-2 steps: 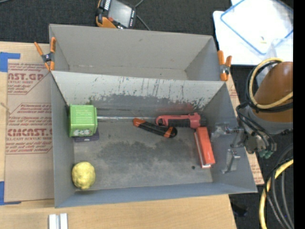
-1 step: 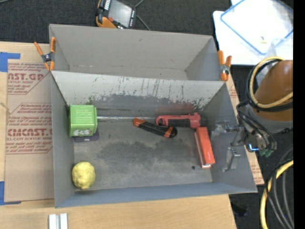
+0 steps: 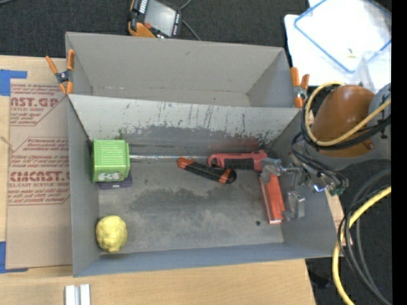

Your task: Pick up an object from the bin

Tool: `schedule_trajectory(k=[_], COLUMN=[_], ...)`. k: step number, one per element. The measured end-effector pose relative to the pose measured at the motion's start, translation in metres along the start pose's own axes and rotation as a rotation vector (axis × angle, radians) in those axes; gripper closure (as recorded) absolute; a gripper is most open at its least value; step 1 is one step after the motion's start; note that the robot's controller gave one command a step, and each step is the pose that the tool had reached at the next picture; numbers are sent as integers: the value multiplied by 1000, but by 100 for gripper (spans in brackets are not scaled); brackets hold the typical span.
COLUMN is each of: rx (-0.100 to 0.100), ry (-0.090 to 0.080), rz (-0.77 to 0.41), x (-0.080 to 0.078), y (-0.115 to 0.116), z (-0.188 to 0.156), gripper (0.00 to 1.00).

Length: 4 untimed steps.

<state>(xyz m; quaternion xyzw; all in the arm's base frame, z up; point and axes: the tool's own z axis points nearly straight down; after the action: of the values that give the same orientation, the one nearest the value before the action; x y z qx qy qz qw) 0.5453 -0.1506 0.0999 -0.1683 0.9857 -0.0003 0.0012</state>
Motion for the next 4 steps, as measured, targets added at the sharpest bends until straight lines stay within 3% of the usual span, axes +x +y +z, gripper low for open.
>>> schedule_trajectory(k=[1,2,3,4], rx=[2,-1,-9,6], ry=[-3,-3,-14,-7], rz=[-383,-508,-706,-1064], x=[-2,-29,-42,-43], y=[8,19,14,30], z=[-25,0,30,28], gripper=[0,0,0,100])
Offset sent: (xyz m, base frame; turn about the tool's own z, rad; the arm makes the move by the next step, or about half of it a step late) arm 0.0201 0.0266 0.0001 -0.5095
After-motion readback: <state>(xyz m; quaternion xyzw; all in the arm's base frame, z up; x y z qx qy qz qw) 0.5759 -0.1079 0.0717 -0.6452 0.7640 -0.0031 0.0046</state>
